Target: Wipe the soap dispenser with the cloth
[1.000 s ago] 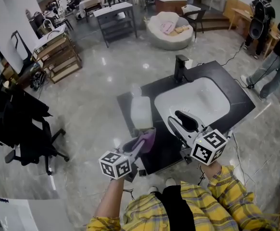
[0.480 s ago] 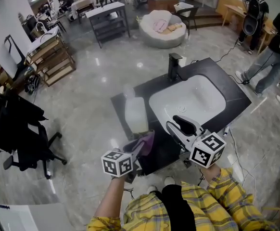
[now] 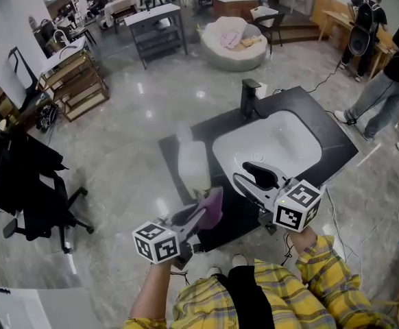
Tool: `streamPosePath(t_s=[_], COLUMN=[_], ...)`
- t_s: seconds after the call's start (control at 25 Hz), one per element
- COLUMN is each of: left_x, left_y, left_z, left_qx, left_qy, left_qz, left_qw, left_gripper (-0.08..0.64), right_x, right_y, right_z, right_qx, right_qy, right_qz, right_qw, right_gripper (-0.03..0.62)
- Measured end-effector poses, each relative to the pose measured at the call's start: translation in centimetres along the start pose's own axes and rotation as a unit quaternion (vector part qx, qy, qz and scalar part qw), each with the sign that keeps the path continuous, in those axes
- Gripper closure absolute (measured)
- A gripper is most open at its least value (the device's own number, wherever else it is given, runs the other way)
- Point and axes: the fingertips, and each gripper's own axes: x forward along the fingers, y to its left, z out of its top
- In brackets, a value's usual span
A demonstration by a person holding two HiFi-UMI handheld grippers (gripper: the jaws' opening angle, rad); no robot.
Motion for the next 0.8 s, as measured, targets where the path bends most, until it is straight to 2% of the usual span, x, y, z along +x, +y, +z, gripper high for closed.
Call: streamPosePath(t_s=[0.08, 0.2, 0.44, 0.64, 0.8], left_x=[-1.2, -2.6, -5.5, -7.7, -9.2], left_y=[-1.3, -2.7, -3.5, -3.2, -3.1], left_z=[1.7, 3.6, 4.7, 4.8, 4.6], left_qx=[0.008, 0.017, 0.038, 0.029, 0.029], left_qy=[-0.033, -0.068, -0.097, -0.121, -0.132], left_qz=[-0.019, -0.026, 0.004, 0.045, 0.072], left_qw=[0.9992, 0.9972, 0.9946, 0.9912, 0.9882], left_gripper=[0.494, 0.494, 0.494, 0.494, 0.494], right_x=[0.7, 2.4, 6.4, 9.5, 11.0], right_y=[0.1, 1.0, 3.9, 5.4, 6.3], right_z=[1.0, 2.3, 3.4, 4.3, 5.1], right_qx=[0.003, -0.005, -0.057, -0.115, -0.173], right_qy=[-0.006, -0.002, 0.028, 0.052, 0.062], right_qz=[0.022, 0.062, 0.154, 0.237, 0.291], right_qw=[1.0, 0.998, 0.986, 0.963, 0.939], right_gripper=[0.434, 0.402, 0.365, 0.357, 0.348])
